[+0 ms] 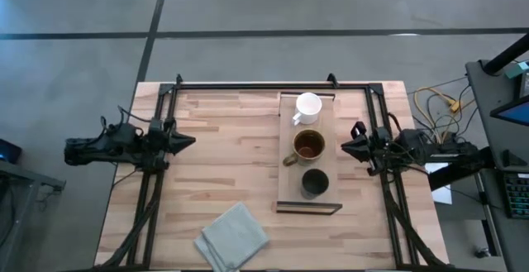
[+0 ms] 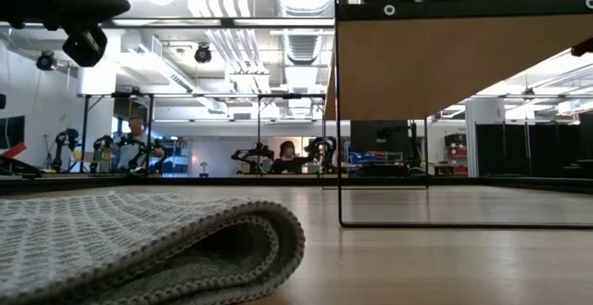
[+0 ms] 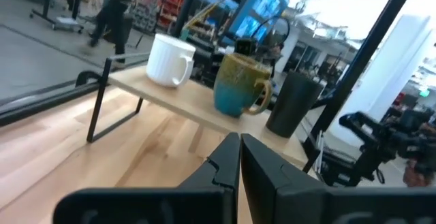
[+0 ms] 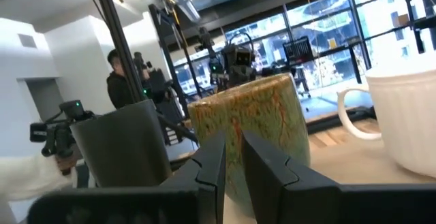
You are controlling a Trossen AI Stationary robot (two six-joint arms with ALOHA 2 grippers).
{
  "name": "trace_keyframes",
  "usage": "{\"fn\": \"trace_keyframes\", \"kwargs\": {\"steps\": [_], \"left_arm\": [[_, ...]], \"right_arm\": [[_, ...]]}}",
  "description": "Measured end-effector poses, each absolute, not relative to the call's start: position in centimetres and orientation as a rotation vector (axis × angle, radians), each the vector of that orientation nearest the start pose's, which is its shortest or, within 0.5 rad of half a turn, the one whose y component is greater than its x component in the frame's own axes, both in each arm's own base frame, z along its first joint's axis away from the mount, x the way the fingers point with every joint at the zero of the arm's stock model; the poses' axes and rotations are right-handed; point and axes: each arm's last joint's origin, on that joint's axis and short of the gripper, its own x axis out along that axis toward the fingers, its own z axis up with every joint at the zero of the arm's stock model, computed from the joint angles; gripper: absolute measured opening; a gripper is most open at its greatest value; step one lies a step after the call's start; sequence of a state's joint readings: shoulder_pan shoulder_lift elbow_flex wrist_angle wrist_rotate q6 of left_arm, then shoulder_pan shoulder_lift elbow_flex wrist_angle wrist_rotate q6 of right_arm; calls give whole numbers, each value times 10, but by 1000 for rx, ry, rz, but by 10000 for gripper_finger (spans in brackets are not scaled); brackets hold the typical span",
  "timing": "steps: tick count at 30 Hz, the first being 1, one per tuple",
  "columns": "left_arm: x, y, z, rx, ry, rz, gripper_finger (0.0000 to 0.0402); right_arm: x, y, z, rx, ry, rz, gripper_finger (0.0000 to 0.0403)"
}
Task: Stack small to large cups/mugs on shelf
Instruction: Return to Home Position
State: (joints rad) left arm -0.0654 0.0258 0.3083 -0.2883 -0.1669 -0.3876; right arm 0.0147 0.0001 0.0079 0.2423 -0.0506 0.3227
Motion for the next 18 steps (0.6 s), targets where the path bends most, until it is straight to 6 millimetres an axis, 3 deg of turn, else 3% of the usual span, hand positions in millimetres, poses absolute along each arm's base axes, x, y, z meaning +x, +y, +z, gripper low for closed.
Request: {"fn": "trace_keyframes", "kwargs": {"steps": [18], "left_arm": [[94, -1, 191, -460, -94, 85, 0]], "right_arm": [[95, 3, 189, 334, -228, 105, 44]]}}
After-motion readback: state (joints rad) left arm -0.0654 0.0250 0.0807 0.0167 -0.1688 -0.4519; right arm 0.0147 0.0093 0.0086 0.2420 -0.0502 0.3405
